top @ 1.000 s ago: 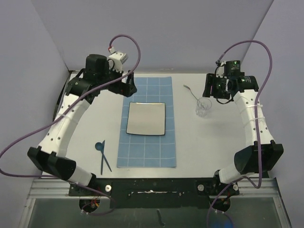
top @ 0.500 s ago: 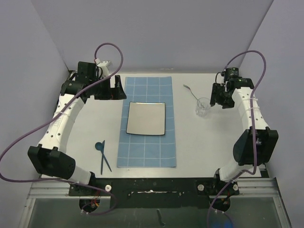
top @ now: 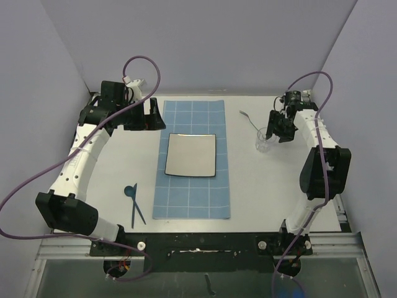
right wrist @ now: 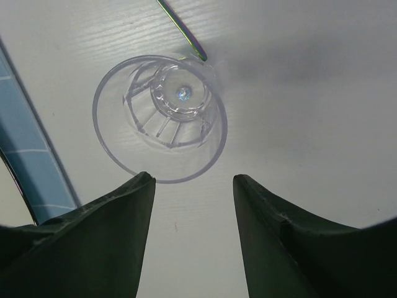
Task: Set the dinner table for one person
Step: Pick up the cup at the center of the board.
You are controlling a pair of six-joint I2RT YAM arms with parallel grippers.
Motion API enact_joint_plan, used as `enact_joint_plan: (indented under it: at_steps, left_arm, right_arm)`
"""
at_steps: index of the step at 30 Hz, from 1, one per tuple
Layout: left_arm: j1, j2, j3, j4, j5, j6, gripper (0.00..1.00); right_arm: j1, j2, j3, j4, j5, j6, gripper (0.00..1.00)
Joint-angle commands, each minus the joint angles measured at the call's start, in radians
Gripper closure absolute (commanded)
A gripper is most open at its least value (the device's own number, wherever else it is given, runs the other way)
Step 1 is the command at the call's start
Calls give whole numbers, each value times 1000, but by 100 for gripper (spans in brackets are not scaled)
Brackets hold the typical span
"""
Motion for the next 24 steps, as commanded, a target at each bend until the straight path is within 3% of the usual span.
enact_joint_plan:
  at_steps: [1,14,16,21,24]
  left_arm:
    - [1,-11,16,42,8,-4,5]
    - [1,8,31,33,10,-4,5]
    - [1,11,34,33,10,-4,5]
    - [1,14,37,38,12,-10,4]
    - [1,16,35,47,14,-16,5]
  right_arm:
    - [3,21,58,56,-9,2,46]
    - [1,137,51,105,-20,4,51]
    - [1,149,55,108,-24,3,59]
    - [1,169,66,107,-31,5,100]
    - [1,175,68,107,-44,4,100]
